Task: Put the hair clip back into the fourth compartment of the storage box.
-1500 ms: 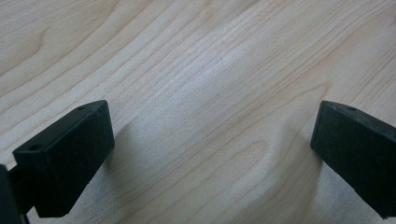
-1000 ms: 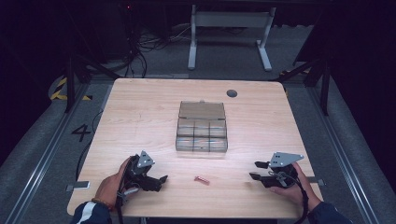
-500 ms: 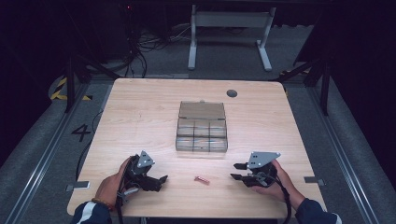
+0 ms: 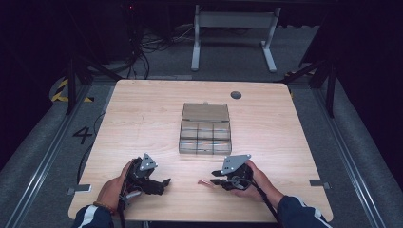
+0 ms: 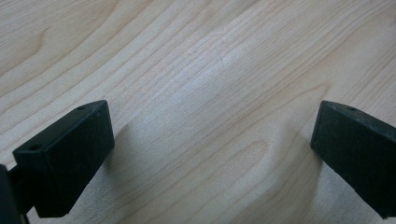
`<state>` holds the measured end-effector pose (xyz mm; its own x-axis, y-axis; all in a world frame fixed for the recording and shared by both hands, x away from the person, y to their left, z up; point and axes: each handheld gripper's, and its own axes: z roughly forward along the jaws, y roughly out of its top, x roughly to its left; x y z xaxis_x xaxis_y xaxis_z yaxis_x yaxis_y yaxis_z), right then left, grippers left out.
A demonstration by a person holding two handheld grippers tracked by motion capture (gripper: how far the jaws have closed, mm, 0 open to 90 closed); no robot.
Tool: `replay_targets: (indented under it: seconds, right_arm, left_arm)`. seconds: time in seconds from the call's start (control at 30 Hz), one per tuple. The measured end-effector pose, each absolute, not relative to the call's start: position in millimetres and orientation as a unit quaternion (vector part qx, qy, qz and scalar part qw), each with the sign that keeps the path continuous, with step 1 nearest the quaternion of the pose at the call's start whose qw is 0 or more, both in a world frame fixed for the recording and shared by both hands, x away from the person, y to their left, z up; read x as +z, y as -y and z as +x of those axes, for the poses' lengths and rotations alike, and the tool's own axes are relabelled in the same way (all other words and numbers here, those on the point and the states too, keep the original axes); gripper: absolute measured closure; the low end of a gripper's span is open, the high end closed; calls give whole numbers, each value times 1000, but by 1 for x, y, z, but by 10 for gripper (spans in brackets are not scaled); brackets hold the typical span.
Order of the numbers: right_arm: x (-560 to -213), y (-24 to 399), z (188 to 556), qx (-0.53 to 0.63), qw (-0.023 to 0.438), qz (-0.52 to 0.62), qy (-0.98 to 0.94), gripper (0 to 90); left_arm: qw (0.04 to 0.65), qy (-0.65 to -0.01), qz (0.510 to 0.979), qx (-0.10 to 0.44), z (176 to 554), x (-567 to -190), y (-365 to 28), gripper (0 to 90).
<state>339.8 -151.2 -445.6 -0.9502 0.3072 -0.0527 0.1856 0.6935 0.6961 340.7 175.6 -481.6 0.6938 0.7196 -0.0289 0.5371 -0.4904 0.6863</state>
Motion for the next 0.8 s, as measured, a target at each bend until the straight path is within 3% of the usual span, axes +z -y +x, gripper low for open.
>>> replay_targets:
  seconds: [0.8]
  right_arm:
    - [-452,127,330,373,56,106,-920,660]
  left_arm:
    - [345,-368,853,132,341,-482,-176,1]
